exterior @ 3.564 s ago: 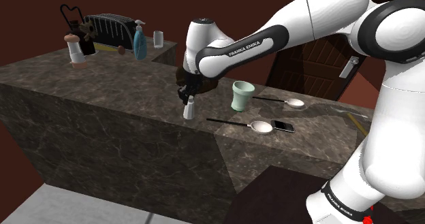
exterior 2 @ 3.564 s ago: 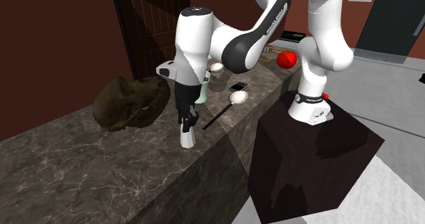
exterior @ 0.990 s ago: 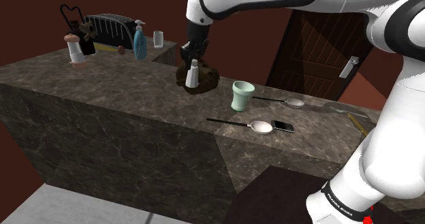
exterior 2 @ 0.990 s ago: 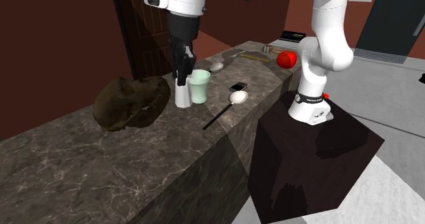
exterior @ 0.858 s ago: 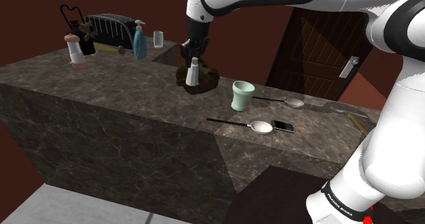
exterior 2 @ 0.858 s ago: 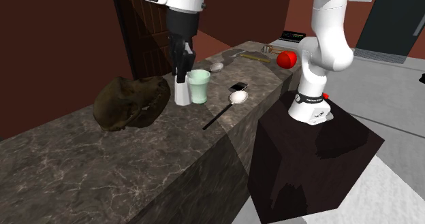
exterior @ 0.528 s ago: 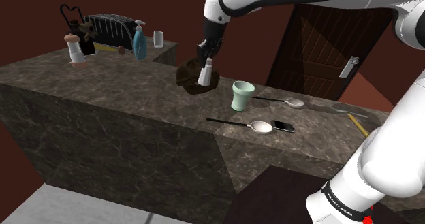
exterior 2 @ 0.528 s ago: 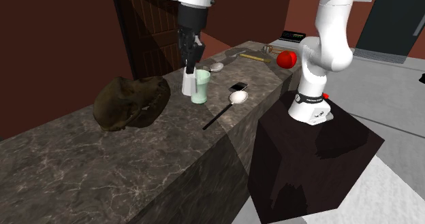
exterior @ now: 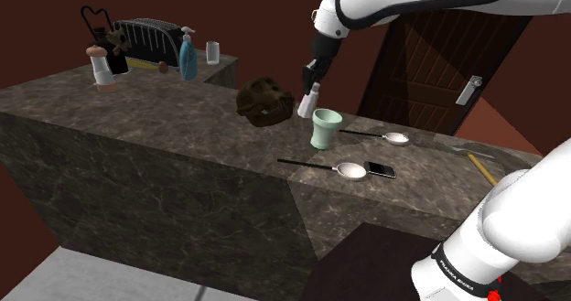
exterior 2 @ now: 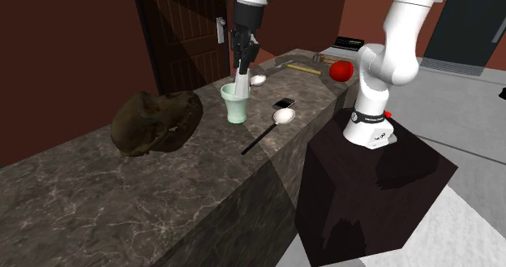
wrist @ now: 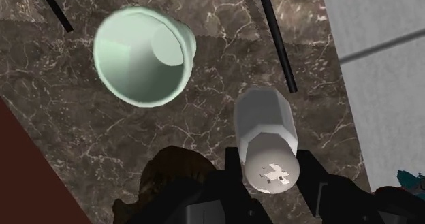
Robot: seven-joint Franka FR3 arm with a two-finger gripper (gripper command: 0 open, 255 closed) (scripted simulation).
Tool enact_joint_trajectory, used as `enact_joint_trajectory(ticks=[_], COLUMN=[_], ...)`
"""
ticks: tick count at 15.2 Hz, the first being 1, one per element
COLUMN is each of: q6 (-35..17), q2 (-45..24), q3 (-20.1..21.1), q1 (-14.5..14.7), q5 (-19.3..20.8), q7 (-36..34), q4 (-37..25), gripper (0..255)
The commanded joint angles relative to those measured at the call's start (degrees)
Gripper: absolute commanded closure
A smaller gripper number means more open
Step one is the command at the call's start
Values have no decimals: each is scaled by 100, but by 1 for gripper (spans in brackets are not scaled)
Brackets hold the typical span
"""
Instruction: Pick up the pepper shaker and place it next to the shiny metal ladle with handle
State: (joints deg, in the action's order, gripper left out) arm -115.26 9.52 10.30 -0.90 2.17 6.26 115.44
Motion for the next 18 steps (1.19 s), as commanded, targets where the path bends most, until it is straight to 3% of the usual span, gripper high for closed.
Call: enact_joint_trajectory(ticks=[1,9,18], q6=[-6,-5,154], q2=[311,1383,2244], q3=[-141,-839,-1743], q1=[-74,-380,-812], q5=[-71,-126,133], q7=[255,1283,2453], q4=[302,1344,2018], gripper=[255,255,255])
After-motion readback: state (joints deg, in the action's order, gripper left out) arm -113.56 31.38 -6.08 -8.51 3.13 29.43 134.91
